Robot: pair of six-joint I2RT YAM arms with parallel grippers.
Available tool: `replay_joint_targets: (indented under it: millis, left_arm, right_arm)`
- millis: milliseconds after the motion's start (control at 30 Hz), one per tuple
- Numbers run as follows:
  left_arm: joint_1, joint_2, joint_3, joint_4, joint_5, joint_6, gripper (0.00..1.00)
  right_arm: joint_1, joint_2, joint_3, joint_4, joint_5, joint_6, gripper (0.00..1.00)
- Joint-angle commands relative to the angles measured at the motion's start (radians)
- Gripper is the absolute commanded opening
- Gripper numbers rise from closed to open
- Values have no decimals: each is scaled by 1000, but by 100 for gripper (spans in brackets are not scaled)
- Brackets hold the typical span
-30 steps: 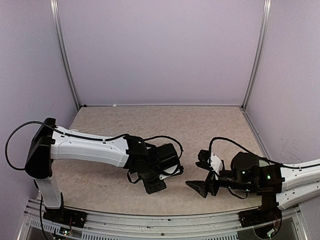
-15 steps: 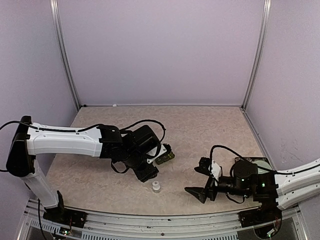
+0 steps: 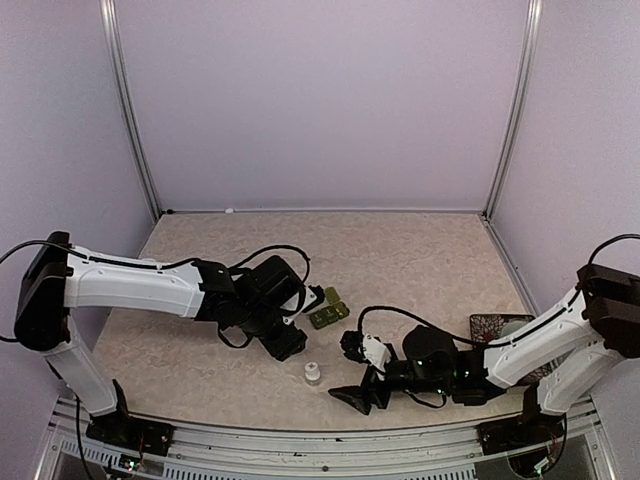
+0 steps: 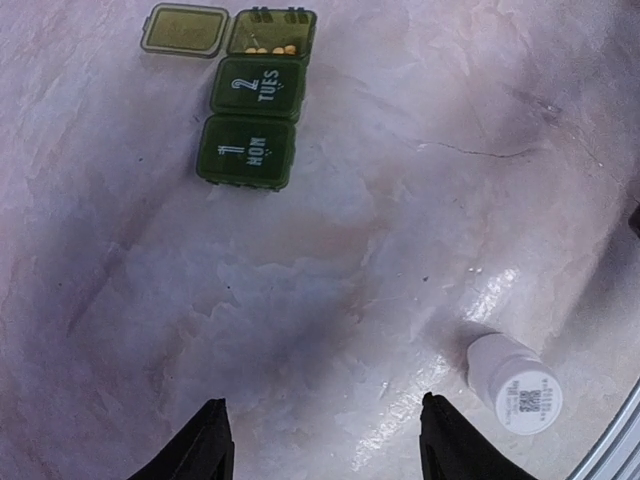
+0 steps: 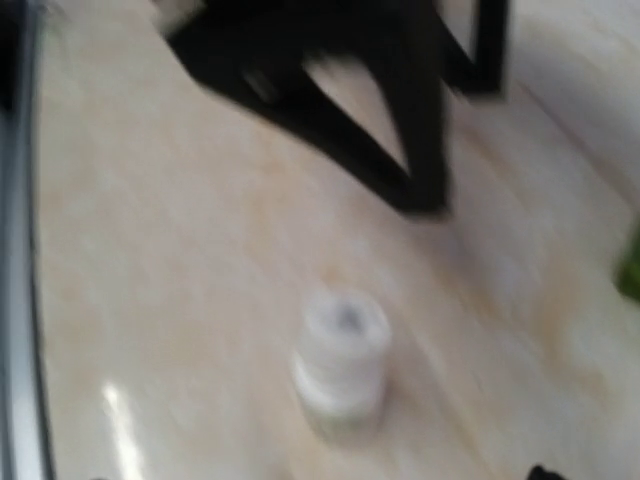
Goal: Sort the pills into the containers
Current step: Close the lid of the pill bottle, then pick up the lid of the pill bottle from the pill bottle.
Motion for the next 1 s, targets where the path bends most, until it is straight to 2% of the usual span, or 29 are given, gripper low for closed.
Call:
replay_joint_targets:
  millis: [0, 233, 667, 967]
  left_arm:
    - [33, 4, -35, 89, 22, -22, 63]
    - [35, 48, -60, 152, 65, -31, 62]
    - [37, 91, -63, 165, 133, -24, 61]
    - [37, 99, -66, 165, 165, -24, 60]
  right_arm:
    - [-50, 40, 63, 77, -191, 10, 88]
    - [-123, 72, 96, 58, -333, 10, 87]
    - [-128, 53, 66, 50, -346, 17, 86]
    - [-128, 90, 109, 40, -383, 5, 84]
